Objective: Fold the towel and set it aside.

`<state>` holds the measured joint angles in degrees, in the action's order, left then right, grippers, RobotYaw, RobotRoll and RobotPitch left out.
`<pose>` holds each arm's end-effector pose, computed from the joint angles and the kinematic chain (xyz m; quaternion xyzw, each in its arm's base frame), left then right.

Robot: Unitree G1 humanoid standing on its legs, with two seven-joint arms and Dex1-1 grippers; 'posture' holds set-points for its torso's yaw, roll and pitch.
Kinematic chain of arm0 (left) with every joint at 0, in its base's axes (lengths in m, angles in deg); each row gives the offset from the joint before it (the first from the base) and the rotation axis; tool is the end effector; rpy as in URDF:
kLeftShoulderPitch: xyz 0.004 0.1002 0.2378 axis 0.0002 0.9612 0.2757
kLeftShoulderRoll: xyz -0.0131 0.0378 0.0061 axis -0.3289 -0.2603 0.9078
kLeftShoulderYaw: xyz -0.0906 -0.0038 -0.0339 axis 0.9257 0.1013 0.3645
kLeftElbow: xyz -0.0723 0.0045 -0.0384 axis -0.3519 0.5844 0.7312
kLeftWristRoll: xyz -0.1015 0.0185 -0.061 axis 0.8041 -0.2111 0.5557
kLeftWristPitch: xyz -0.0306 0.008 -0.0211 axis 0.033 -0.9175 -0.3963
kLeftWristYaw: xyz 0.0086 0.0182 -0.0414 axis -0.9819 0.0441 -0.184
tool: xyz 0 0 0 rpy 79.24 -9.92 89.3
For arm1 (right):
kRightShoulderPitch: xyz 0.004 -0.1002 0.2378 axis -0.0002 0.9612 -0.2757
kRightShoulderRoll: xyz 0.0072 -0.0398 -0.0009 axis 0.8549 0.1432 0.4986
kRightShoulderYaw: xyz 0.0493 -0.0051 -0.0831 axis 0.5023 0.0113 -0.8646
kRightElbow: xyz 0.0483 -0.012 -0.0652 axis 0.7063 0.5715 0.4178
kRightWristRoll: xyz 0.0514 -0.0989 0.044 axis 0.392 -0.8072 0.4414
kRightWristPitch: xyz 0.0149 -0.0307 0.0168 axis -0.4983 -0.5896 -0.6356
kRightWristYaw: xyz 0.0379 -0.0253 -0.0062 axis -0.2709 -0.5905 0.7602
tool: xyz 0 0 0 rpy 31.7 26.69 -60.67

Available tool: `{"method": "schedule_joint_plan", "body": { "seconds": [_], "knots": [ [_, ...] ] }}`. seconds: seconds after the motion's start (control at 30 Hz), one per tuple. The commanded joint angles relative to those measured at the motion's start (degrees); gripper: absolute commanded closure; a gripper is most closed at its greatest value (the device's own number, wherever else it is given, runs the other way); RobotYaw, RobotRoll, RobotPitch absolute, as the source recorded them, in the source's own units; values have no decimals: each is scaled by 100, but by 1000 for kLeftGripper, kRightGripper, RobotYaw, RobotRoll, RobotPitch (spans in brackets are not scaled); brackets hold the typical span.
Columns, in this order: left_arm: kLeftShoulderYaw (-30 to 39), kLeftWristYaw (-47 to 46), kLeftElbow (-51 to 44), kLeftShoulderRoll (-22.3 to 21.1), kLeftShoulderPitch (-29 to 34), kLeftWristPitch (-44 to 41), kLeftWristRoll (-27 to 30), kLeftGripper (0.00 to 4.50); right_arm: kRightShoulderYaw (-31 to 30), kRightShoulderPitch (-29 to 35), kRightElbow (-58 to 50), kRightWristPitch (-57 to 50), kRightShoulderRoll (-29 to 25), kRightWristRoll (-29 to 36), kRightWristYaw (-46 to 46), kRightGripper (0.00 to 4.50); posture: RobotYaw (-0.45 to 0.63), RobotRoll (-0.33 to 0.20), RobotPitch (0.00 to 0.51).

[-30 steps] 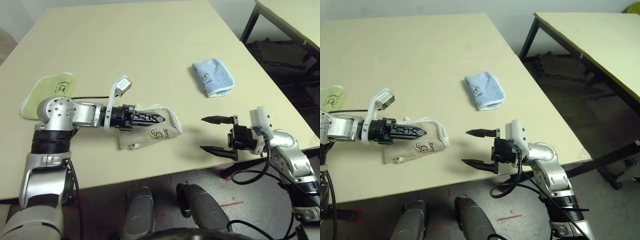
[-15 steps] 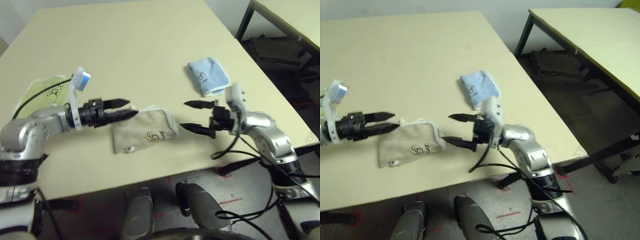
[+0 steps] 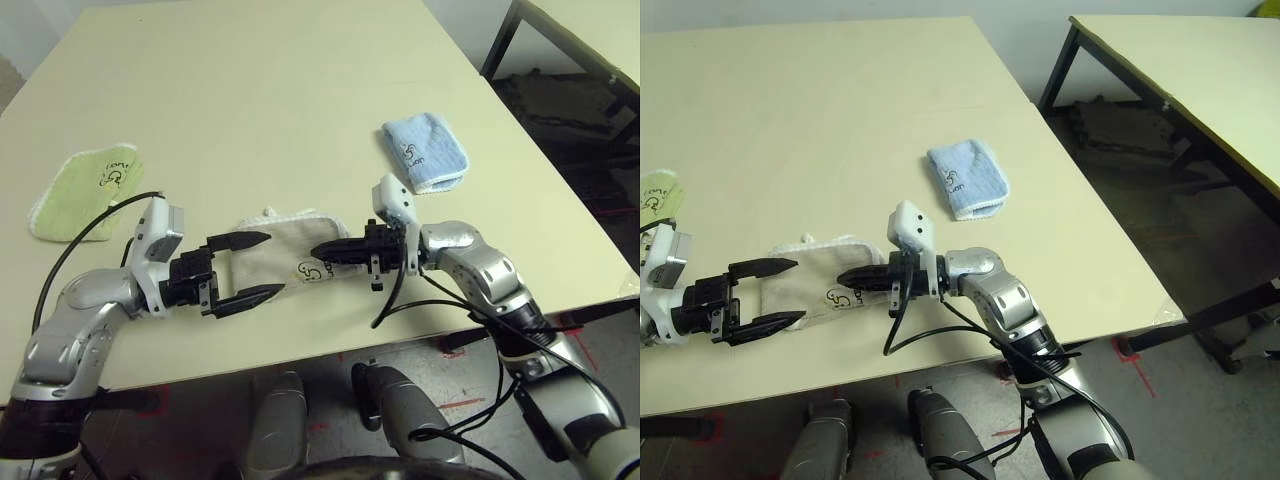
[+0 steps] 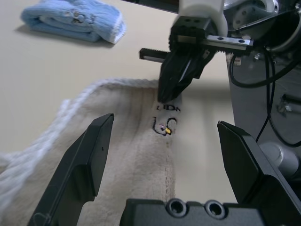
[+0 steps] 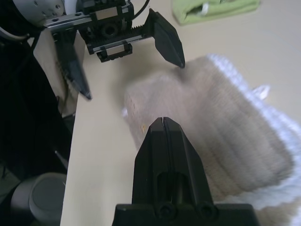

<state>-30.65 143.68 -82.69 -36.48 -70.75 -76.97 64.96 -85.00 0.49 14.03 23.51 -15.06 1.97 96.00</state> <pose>0.2182 0.2598 0.1492 0.0955 0.0196 -0.5603 0.8225 0.2905 -0.0916 0.1373 -0.0593 0.0486 0.7113 0.6987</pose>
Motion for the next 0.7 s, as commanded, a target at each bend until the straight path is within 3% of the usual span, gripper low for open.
{"method": "schedule_joint_plan", "body": {
  "seconds": [0.03,0.1,0.2,0.3,0.7],
  "knots": [
    [-223,-16,174,75,-47,239,-259,182,-148,5,-29,14,96,-105,-6,4492,-34,0,177],
    [-244,-2,250,51,-61,313,-327,555,-128,8,-71,-26,123,-96,-24,4500,-37,0,176],
    [-148,101,495,-8,-156,372,-274,180,-76,44,-135,-52,89,-74,-41,4500,-40,0,174],
    [-85,256,685,-55,-233,383,-146,486,-59,63,-142,-40,61,-73,-43,4500,-42,0,173],
    [-369,235,809,286,-408,541,-220,4420,-80,-60,-22,-17,243,-87,-147,4500,-46,0,178]
  ]
}}
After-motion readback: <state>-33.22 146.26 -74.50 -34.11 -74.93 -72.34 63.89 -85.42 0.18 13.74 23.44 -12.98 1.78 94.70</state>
